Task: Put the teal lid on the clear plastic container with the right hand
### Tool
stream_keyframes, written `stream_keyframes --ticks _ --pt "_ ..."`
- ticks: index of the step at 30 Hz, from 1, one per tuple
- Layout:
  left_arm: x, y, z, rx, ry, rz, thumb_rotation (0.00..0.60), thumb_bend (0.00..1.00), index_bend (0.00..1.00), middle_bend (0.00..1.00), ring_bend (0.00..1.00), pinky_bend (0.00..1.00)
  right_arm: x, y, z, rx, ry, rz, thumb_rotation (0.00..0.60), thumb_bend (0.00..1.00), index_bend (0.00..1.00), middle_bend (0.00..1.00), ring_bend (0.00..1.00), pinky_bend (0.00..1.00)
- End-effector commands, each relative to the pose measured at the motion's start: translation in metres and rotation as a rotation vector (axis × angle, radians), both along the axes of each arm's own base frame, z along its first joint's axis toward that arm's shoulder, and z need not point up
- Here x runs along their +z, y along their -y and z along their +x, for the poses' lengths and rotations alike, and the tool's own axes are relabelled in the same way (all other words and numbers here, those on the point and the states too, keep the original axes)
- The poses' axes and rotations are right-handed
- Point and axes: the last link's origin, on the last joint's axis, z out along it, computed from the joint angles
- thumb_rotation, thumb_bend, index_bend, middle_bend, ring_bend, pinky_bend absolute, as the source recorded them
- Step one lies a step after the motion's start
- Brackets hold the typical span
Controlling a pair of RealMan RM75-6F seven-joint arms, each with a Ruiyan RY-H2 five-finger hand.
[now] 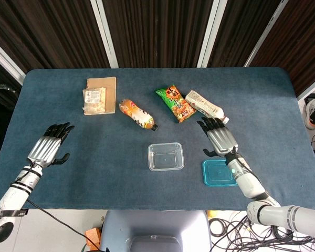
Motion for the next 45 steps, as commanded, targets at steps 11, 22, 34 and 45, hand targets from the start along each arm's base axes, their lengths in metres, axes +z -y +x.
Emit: stream_keyframes --ticks 11,22,34,45 --pt "0.02 0.06 -0.023 -0.039 -0.079 0.016 0.6 0.35 0.0 0.03 0.03 0.04 0.032 -0.066 -0.026 -0.012 -0.052 0.122 0.6 0.19 0.03 0.0 0.0 0.0" --pt "0.005 0.138 -0.059 -0.108 -0.072 -0.02 0.6 0.34 0.0 0.03 0.03 0.04 0.046 -0.1 -0.093 -0.109 -0.232 0.159 0.6 0.14 0.0 0.0 0.0 0.0" --pt "-0.008 0.155 -0.076 -0.088 -0.095 -0.038 0.6 0.34 0.0 0.03 0.03 0.04 0.008 -0.083 -0.11 -0.184 -0.194 0.228 0.6 0.14 0.0 0.0 0.0 0.0" --pt "-0.007 0.156 -0.078 -0.066 -0.089 -0.033 0.6 0.34 0.0 0.03 0.03 0.04 -0.006 -0.077 -0.093 -0.18 -0.163 0.266 0.6 0.1 0.0 0.0 0.0 0.0"
